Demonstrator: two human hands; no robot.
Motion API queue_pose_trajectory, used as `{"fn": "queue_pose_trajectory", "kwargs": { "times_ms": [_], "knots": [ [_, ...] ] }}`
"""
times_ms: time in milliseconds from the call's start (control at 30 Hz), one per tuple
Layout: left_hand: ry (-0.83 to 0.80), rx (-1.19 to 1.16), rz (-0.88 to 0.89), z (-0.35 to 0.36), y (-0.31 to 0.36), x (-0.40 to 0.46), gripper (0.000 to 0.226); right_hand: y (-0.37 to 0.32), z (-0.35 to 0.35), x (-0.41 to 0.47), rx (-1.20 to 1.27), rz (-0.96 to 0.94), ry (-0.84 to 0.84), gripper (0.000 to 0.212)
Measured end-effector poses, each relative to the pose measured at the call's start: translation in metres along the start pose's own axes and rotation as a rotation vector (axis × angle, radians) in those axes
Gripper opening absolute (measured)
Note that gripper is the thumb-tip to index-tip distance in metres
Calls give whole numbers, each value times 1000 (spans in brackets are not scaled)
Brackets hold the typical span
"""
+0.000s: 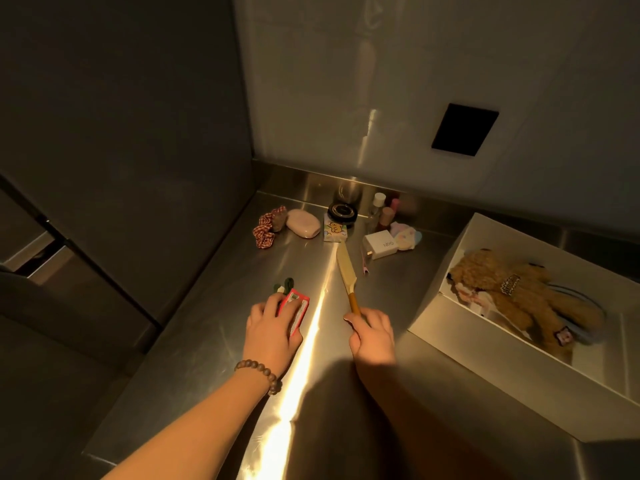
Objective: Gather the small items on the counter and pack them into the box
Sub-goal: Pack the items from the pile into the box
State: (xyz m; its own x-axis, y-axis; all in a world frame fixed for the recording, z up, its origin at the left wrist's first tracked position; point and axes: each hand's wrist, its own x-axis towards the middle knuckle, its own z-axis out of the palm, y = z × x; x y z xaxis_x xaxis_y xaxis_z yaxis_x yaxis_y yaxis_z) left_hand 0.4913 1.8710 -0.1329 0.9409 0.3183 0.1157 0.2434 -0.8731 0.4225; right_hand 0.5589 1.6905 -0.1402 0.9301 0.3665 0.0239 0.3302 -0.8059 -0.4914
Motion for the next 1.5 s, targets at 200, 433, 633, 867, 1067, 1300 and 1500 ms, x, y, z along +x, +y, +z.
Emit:
{"fn": "queue_pose_trajectory", "kwargs": {
  "times_ms": [200,433,633,867,1067,1300,1500],
  "knots": [
    [41,-205,7,-9,5,1,50,-13,-20,-2,149,-98,62,31],
    [66,-413,156,-46,63,30,41,-34,-96,7,311,-192,197,34],
    [75,-538,352,-80,157,65,42,5,-202,6,331,-148,428,30],
    [-317,-520,675,-88,259,106,41,87,-283,-27,315,15,484,31],
    [-574,-156,781,-39,281,115,35,124,-300,-46,341,40,352,32],
    [-540,-50,826,-26,275,116,52,144,-296,-50,462,47,197,34],
    [-245,-117,743,-33,279,134,70,153,-312,-35,450,57,24,33]
  ]
}}
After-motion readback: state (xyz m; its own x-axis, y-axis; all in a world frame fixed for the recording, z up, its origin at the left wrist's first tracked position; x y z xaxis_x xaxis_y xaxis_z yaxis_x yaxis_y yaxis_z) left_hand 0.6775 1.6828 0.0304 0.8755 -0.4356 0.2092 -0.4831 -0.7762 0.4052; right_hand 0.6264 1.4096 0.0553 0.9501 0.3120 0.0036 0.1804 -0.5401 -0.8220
